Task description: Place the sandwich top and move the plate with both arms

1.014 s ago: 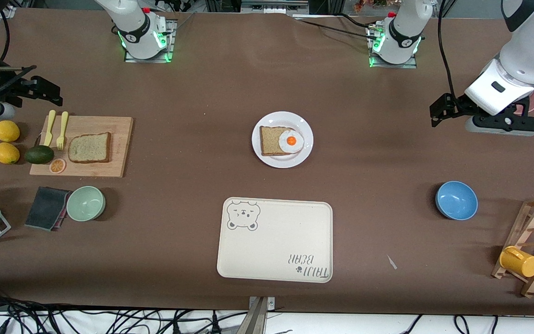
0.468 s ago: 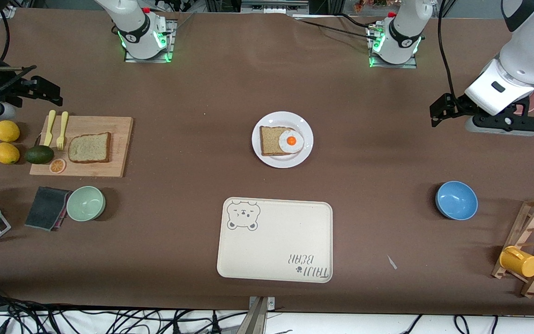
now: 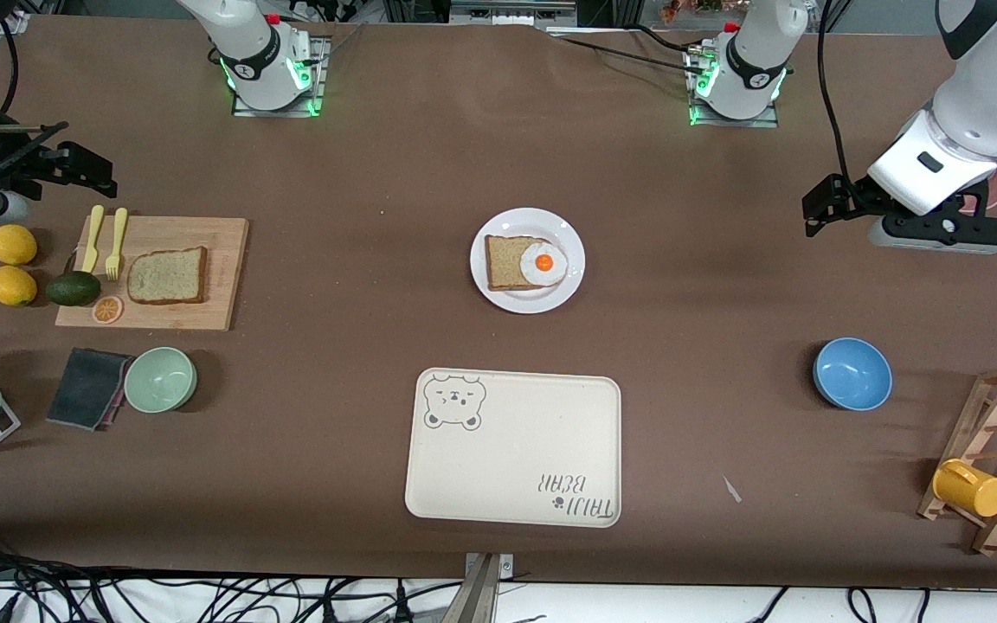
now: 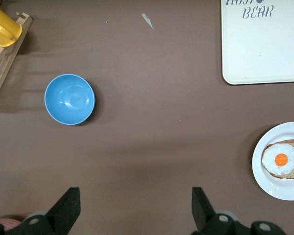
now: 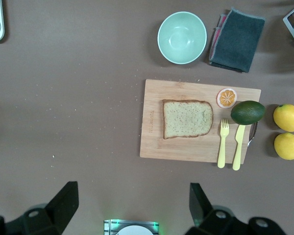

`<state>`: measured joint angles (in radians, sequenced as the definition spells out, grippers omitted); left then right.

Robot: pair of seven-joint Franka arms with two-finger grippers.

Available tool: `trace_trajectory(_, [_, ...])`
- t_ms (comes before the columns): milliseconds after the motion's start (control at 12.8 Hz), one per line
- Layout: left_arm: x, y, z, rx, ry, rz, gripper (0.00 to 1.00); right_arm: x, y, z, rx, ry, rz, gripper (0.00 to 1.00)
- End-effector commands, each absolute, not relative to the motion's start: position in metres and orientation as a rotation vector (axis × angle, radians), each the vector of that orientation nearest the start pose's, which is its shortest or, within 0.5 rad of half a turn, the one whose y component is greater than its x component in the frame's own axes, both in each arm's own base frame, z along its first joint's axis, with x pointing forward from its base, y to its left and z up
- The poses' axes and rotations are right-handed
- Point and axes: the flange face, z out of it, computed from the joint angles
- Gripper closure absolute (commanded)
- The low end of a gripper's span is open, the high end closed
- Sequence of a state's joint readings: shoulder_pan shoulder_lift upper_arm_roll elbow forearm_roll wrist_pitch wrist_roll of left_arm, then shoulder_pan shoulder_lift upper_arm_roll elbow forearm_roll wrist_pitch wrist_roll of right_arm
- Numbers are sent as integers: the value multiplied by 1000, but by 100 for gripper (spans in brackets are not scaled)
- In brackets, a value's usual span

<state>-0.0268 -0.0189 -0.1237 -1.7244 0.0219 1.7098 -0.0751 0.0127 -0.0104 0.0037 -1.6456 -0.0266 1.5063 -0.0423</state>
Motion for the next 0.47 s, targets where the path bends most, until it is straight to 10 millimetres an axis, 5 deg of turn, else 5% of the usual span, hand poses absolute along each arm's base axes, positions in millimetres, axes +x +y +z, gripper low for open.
trace_trajectory(0, [550,-81,579,-3093,113,-11,0,542,5,594,-3158,-77,209,0])
trace_trajectory(390, [550,-81,579,-3093,113,-11,0,545,5,592,-3165,-99,210,0])
